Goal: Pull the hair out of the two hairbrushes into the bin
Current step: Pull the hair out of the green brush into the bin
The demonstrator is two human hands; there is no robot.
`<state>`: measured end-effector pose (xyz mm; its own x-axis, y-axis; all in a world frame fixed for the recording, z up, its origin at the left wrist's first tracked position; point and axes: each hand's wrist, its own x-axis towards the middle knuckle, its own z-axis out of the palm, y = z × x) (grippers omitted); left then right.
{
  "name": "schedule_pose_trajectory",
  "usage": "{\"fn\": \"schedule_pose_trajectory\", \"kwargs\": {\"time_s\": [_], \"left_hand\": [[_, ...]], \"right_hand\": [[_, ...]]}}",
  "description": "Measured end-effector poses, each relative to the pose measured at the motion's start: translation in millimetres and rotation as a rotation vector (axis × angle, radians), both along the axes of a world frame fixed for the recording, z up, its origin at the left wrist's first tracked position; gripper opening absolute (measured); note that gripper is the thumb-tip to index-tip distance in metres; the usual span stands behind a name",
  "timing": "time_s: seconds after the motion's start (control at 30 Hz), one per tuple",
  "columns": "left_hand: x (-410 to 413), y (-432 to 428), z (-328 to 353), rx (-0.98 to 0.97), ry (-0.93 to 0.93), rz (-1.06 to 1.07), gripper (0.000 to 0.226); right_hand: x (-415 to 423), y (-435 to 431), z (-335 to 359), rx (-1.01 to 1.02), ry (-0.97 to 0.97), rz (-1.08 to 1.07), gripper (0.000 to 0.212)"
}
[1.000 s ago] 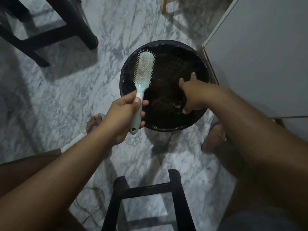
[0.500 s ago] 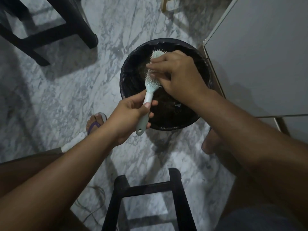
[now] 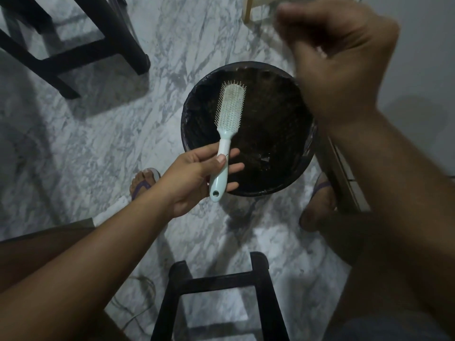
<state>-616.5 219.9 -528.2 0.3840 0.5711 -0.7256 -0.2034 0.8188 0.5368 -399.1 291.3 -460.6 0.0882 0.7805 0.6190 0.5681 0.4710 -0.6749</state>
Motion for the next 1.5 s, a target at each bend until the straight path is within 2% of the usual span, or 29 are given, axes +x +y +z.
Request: {"fn": "schedule_pose_trajectory", "kwargs": {"time_s": [0.07,0.17,0.27,0.3,0.37,0.43,0.5,0.53,0.63,0.67,0.73,0.8,0.93,1.07,1.33,1.5], "left_hand": [[-1,1,0,0.009,0.008,0.005,0.036],[-2,3,0,0.027,0.010,0.009,0.037],[-1,6,1,0.042,0.004,0.012,0.035],[-1,6,2,0.049,0.003,0.011,0.035],[0,7,4,0.061,0.003,0.009,0.036],[0,7,4,0.069,0.014,0.008,0.037],[0,6,3,0.075,0.030,0.006,0.038],[0,5,3,0.078,0.036,0.003,0.038],[0,2,3,0.098,0.048,-0.013,0.041],[1,1,2,0.106,0.056,-0.023,0.041],[2,-1,2,0.125,0.071,-0.043,0.042],[4,-3,2,0.146,0.080,-0.060,0.043],[5,-5,4,0.165,0.097,-0.060,0.042],[4,-6,4,0.173,0.107,-0.072,0.042],[4,-7,3,0.103,0.098,-0.031,0.041],[-1,0,3,0.097,0.109,0.040,0.040]], "right_hand": [[12,1,-8,-0.104,-0.035,-0.050,0.013],[16,-4,-34,-0.539,-0.159,-0.060,0.015],[14,-7,-51,-0.998,-0.463,0.016,0.018],[13,-7,-55,-1.170,-0.603,0.066,0.028],[11,-10,-54,-1.499,-0.901,0.156,0.071],[14,-11,-49,-1.608,-1.013,0.220,0.106],[16,-8,-40,-1.454,-0.863,0.255,0.117],[17,-6,-36,-1.312,-0.720,0.243,0.110],[9,-4,-35,-0.819,-0.299,0.141,0.062],[4,-5,-35,-0.696,-0.241,0.136,0.054],[-4,-6,-41,-0.564,-0.282,0.149,0.054],[-9,-5,-50,-0.517,-0.300,0.152,0.049],[-12,-3,-61,-0.373,-0.193,0.096,0.024],[-14,-2,-58,-0.267,-0.237,0.049,0.012],[-4,4,-34,-0.303,0.073,-0.031,0.013],[21,10,-20,-0.209,0.099,-0.103,0.016]]}}
